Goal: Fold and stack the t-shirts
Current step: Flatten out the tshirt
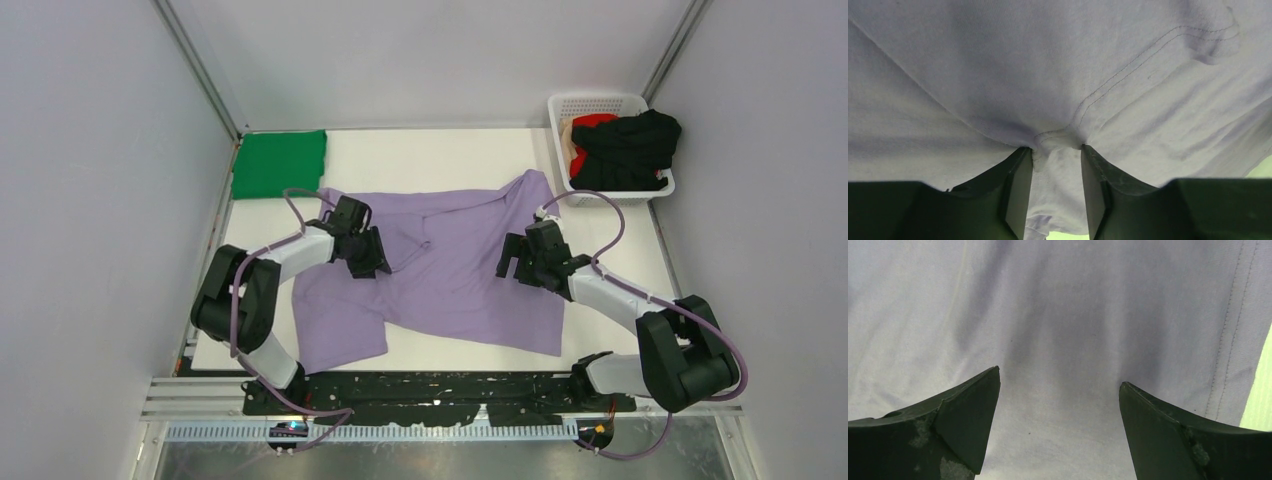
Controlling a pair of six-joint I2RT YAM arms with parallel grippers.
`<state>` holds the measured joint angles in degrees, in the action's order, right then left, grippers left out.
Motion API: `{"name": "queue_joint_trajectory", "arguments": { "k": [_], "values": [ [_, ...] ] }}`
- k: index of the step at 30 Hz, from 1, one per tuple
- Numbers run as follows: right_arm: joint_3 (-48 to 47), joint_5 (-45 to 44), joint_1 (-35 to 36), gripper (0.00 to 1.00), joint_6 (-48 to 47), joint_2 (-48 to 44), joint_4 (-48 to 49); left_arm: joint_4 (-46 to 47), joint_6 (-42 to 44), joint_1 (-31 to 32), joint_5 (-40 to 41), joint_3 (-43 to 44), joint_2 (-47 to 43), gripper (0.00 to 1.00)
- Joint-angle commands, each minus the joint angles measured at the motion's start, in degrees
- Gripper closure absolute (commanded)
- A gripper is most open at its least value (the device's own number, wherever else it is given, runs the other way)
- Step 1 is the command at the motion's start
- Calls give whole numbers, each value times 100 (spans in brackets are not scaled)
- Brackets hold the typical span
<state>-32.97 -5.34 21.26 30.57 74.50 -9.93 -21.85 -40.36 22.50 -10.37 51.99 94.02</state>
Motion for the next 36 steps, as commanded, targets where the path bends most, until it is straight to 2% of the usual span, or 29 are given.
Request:
{"name": "queue_joint_trajectory", "arguments": {
  "k": [1, 7, 12, 15, 17, 18, 23, 27, 31, 36],
  "values": [
    [-69, -219, 19, 4, 40, -12, 62, 236, -7, 22, -86, 254, 97, 61],
    [-145, -251, 19, 4, 19, 129, 12, -8, 27, 27, -37, 376, -7, 66],
    [-158, -300, 19, 4, -1, 175, 9, -233, 84, 26, 40, 419, -150, 74],
    [-169, -344, 17, 4, -34, 201, -9, -377, 110, 29, 100, 489, 0, 85],
    [-182, -345, 18, 4, -41, 211, -23, -375, 117, 31, 17, 483, 92, 99],
    [-179, -353, 14, 4, -48, 218, -24, -337, 108, 27, -69, 469, 125, 100],
    [-175, -432, 18, 4, -71, 220, -75, -25, 14, 29, -157, 326, -159, 100],
    [-175, -528, 14, 4, -93, 203, -128, -28, 51, 18, 46, 566, -403, 100],
    [-207, -589, 11, 4, -119, 179, -166, -182, 104, -35, 299, 1155, -217, 100],
    [-299, -610, 10, 4, -219, 141, -236, -342, 128, -304, 230, 2315, 574, 100]
  ]
}}
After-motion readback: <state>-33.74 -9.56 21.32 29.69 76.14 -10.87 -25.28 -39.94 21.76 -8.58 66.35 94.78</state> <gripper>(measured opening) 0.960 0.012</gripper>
